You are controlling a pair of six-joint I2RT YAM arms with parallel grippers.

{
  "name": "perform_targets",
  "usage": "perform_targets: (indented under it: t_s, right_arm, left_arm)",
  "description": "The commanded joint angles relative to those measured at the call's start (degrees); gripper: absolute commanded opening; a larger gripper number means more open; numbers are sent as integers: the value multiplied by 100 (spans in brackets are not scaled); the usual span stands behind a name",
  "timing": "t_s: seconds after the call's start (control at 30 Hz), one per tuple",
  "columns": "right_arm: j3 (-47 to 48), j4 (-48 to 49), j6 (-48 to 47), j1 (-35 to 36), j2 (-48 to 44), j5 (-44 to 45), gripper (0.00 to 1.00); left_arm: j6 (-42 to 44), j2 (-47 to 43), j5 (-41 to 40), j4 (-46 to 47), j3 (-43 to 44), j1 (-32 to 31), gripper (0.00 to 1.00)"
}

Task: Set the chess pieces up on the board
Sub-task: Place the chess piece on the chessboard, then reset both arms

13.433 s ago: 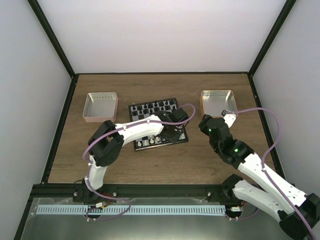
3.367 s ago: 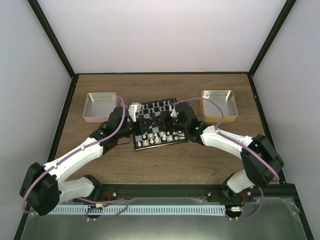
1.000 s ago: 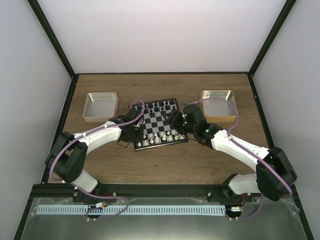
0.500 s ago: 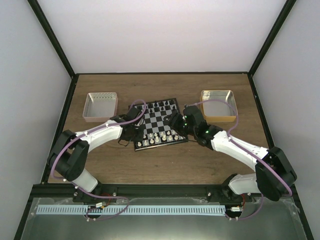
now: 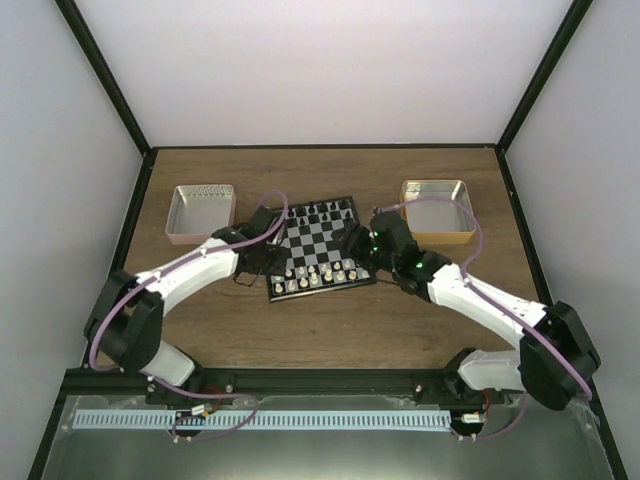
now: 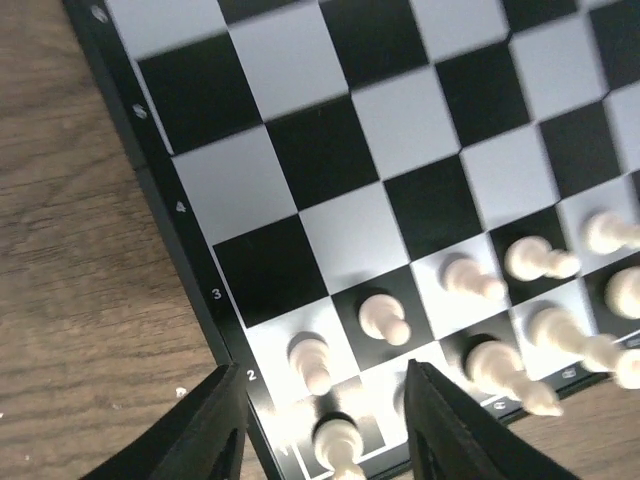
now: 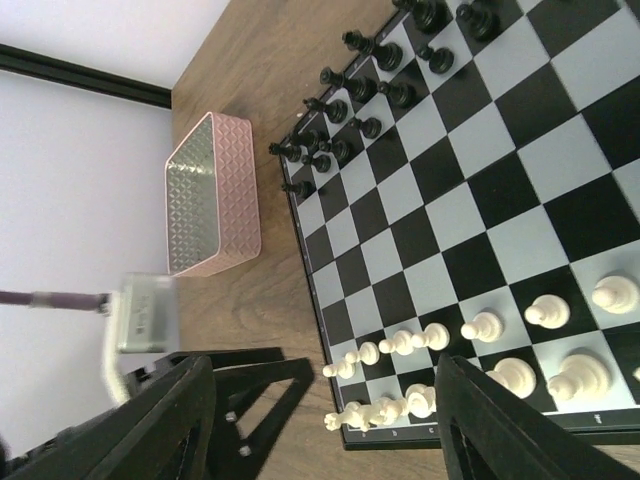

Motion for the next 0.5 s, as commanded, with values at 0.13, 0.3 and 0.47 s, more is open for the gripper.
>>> perform_targets:
  t_s: [0.13, 0.3, 0.47]
  right_arm:
    - [-27, -1055, -1317, -50, -886, 1212, 67]
    - [-39, -1757, -2453, -64, -1690, 1808, 79]
    - [94, -2393, -3110, -64, -2607, 2487, 87]
  left_arm:
    - [19, -1750, -675, 100, 168, 40, 69]
    - [241, -3096, -1008, 388, 10, 36, 88]
    - [392, -4301, -1218, 582, -118, 36, 100]
